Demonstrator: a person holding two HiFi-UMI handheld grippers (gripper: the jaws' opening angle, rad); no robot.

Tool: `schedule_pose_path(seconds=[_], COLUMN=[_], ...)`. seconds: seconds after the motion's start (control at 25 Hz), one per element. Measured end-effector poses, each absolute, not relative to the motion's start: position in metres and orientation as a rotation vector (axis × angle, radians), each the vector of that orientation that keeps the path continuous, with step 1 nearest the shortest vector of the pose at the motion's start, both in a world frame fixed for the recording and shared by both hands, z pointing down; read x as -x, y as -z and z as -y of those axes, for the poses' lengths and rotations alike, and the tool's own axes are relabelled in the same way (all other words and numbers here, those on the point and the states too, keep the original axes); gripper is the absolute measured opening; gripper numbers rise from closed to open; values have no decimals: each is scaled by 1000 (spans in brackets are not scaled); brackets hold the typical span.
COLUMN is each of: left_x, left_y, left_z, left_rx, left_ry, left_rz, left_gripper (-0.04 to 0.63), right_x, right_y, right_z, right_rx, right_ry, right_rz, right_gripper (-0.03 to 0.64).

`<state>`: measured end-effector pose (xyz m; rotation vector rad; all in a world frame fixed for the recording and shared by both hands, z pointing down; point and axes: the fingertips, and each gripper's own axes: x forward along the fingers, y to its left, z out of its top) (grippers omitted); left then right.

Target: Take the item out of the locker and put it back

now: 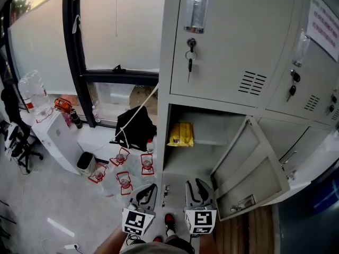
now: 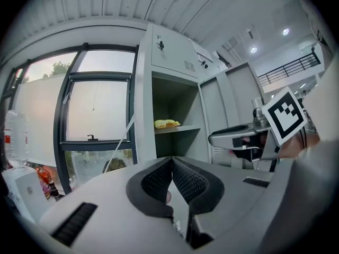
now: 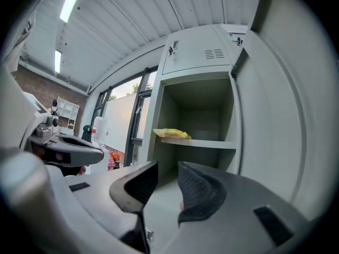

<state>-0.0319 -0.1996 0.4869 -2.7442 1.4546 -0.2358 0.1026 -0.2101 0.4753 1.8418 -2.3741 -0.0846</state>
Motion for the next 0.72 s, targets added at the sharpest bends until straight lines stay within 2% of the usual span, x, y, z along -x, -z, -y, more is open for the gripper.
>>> schedule_pose_path(seconds=[0.28,0.72], left_x=[17,13], left_y=[-492,-502], left_z=[183,171], left_rx=[2781,2809], left_ry=[254,288], left_rz=[-1385,-1360], left_gripper=[21,21], right_x=[-106,-105], right_y=[-503,-529], right_z=[171,140], right_rx=[-1921,-1944], right_ry=[2,-85], right_rz=[2350,2319], right_gripper=[54,21])
